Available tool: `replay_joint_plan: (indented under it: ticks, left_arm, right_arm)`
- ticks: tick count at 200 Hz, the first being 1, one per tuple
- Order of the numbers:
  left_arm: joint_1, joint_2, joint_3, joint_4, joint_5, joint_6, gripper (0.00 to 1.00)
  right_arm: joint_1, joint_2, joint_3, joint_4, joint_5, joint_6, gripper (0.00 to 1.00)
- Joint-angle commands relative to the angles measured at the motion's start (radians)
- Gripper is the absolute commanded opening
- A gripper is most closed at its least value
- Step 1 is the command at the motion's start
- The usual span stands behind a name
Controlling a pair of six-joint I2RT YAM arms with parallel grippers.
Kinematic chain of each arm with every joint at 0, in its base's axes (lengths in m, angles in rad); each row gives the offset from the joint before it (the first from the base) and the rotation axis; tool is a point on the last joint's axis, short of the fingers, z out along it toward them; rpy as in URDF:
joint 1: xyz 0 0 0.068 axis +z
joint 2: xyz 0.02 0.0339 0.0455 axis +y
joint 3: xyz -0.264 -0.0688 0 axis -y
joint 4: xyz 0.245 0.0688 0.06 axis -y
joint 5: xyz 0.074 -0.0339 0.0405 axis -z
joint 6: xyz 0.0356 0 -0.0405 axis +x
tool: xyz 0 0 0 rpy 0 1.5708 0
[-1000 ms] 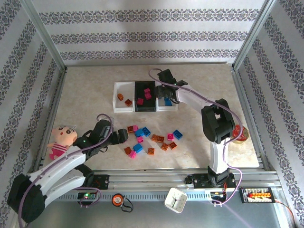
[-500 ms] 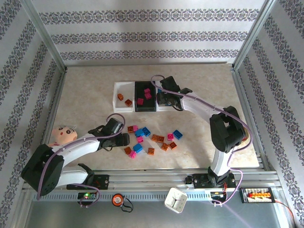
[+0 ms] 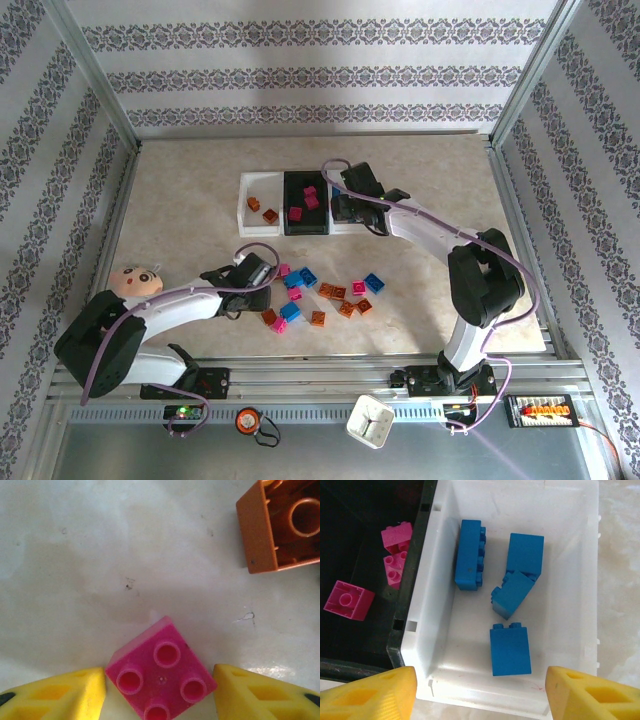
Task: Sort the legos into containers by color
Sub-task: Pick up the lego from the middle-left of the table.
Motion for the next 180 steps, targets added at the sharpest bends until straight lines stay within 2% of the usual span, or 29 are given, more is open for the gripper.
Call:
replay_joint_plan:
  ticks: [1, 46, 78, 101, 121, 153, 180]
  left_arm:
    - [-0.018, 0.068, -0.007, 0.242, 0.024, 0.050, 0.59]
    - [-0.035, 0.002, -0.004, 0.151, -0.080, 0.011, 0.60]
    - [-0.042, -0.061, -0.003, 0.113, -0.104, 0.000, 0.62]
    - [-0.043, -0.041, 0.005, 0.101, -0.111, -0.003, 0.62]
    - [-0.042, 0.008, 0.009, 0.100, -0.089, -0.018, 0.56]
    - [-0.042, 0.026, -0.018, 0.111, -0.071, -0.049, 0.58]
    - [-0.042, 0.044, -0.035, 0.132, -0.051, -0.057, 0.46]
  right_arm:
    - [-0.002, -0.041, -0.027, 0.018, -0.010, 0.017, 0.69]
    - [-0.012, -0.056, -0.047, 0.031, -0.015, 0.020, 0.69]
    - [-0.012, -0.054, -0.052, 0.038, -0.020, 0.024, 0.69]
    - [-0.013, -0.051, -0.055, 0.042, -0.025, 0.028, 0.69]
    - [-0.012, -0.052, -0.058, 0.042, -0.026, 0.029, 0.68]
    - [-0.012, -0.062, -0.066, 0.044, -0.024, 0.027, 0.69]
    - [-0.014, -0.063, -0.070, 0.046, -0.020, 0.027, 0.69]
